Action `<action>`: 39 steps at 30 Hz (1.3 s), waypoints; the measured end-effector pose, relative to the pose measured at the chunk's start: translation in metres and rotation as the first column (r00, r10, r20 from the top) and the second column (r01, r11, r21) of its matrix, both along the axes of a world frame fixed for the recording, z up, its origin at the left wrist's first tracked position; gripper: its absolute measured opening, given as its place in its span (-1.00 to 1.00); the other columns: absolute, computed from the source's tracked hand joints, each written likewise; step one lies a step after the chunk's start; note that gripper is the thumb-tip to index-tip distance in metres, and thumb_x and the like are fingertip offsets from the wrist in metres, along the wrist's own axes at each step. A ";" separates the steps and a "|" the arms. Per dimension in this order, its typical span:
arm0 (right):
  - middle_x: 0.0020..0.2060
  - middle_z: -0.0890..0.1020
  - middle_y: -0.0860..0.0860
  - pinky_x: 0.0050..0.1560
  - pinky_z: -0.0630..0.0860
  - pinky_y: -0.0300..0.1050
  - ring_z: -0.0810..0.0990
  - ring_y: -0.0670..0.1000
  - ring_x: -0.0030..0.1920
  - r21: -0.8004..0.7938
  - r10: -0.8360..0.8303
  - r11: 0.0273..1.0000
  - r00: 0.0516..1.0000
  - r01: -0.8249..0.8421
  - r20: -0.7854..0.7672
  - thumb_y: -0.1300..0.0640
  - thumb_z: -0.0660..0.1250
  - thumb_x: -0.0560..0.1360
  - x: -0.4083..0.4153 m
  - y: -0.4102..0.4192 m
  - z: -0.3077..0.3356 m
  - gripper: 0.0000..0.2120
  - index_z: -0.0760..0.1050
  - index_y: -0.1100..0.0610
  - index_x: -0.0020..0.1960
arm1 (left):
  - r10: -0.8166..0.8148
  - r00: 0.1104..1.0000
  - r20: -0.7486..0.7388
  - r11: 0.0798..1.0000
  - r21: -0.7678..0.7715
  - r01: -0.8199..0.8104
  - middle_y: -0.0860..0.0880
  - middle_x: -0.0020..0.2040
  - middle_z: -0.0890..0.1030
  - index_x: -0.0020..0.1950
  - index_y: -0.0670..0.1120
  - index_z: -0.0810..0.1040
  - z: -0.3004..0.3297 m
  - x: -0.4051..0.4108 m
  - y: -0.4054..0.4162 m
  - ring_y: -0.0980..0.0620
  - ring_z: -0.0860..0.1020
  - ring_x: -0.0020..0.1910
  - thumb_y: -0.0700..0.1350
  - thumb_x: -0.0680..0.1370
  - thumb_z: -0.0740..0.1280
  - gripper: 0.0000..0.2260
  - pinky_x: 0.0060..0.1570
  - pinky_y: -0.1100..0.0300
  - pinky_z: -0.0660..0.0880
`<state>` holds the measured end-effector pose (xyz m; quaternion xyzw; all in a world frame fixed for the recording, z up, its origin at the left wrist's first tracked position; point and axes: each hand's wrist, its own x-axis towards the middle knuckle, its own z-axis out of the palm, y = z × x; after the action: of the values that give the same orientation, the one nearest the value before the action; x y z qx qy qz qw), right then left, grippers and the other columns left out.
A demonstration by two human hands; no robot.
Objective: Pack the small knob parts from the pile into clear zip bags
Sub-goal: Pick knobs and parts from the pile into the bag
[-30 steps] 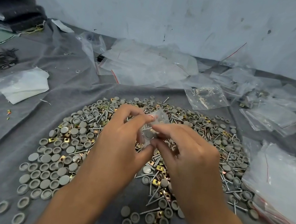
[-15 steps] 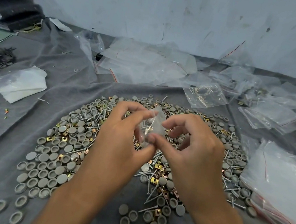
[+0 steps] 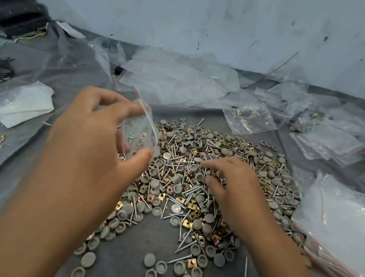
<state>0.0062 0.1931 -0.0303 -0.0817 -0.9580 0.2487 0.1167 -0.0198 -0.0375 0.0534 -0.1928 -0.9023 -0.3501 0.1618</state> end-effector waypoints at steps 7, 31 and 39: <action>0.11 0.49 -0.21 0.15 0.47 -0.11 0.42 -0.10 0.14 0.235 0.142 0.958 0.985 -0.162 0.098 0.13 0.33 0.64 -0.005 -0.002 -0.011 -0.65 0.52 -0.22 0.33 | -0.069 0.996 0.061 0.997 -0.041 0.071 0.26 0.03 0.39 0.24 0.18 0.54 0.002 0.009 0.001 0.31 0.50 -0.09 0.10 0.32 0.42 -0.53 -0.14 0.51 0.37; -0.05 0.51 -0.29 0.18 0.52 -0.18 0.47 -0.26 0.02 0.099 0.101 0.988 0.980 -0.119 0.173 0.01 0.42 0.55 -0.001 0.010 0.003 -0.88 0.50 -0.19 -0.03 | -0.197 0.977 0.082 0.980 0.016 0.196 0.26 0.08 0.29 0.43 0.12 0.46 -0.051 -0.001 0.034 0.49 0.37 0.03 0.12 0.48 0.45 -0.48 0.07 0.71 0.17; -0.08 0.55 -0.26 0.00 0.53 -0.37 0.53 -0.30 -0.05 0.025 0.086 0.996 0.996 -0.085 -0.027 0.14 0.47 0.52 0.001 0.009 0.001 -0.82 0.56 -0.13 -0.04 | -0.192 0.980 0.061 0.981 0.042 0.189 0.28 0.11 0.32 0.38 0.18 0.49 -0.054 -0.001 0.034 0.42 0.40 0.02 0.12 0.41 0.51 -0.46 0.06 0.69 0.19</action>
<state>0.0067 0.2018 -0.0294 -0.0356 -0.9618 0.2433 0.1203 -0.0209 -0.0034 -0.0002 -0.2639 -0.8780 -0.3863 0.1014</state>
